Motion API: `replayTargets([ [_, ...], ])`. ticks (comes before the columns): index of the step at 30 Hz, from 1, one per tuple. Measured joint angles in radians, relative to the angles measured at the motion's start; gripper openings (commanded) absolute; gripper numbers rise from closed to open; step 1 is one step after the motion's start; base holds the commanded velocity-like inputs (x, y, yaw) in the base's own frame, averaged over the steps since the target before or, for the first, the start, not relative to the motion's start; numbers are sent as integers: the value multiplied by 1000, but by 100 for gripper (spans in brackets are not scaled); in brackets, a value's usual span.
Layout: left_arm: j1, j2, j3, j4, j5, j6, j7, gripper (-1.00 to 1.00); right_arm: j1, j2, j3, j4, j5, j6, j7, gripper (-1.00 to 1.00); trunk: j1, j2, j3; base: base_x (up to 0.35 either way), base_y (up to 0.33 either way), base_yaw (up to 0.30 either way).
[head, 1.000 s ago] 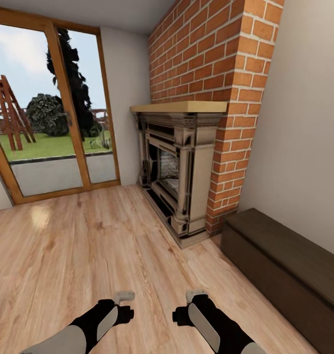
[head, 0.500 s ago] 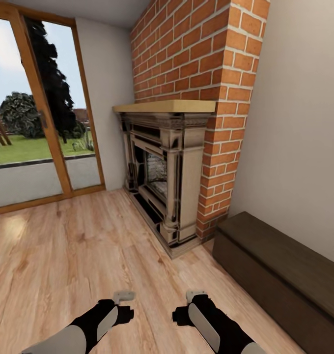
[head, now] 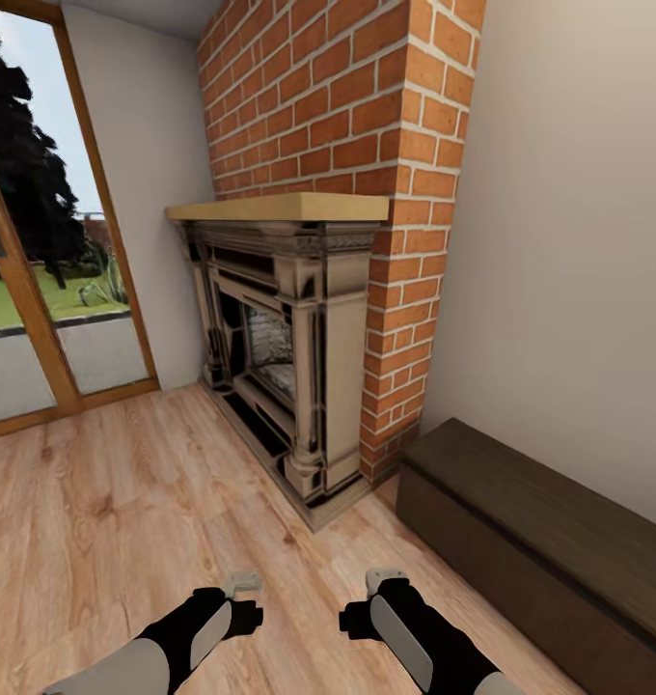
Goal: Place each of the two pumpkins and all three candles from the living room inside a cabinet in the living room (use any cabinet), then make sure every cabinet is closed, and position the cauldron so it is next to a table in the living room.
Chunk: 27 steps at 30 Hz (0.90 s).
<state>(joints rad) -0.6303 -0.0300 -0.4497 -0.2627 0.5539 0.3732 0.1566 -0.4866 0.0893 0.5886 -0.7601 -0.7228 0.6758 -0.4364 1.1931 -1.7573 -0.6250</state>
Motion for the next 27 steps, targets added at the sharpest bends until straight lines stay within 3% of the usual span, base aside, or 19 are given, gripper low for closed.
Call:
replayTargets([
  [13, 0, 0, -1, 0, 0, 0, 0, 100, 0, 0, 0, 0, -1, 1, 0, 100, 0, 0, 0, 243, 250, -275],
  [27, 0, 0, -2, 0, 0, 0, 0, 100, 0, -2, -8, 0, -13, 2, 2, 100, 1, 0, 0, 33, 313, -280],
])
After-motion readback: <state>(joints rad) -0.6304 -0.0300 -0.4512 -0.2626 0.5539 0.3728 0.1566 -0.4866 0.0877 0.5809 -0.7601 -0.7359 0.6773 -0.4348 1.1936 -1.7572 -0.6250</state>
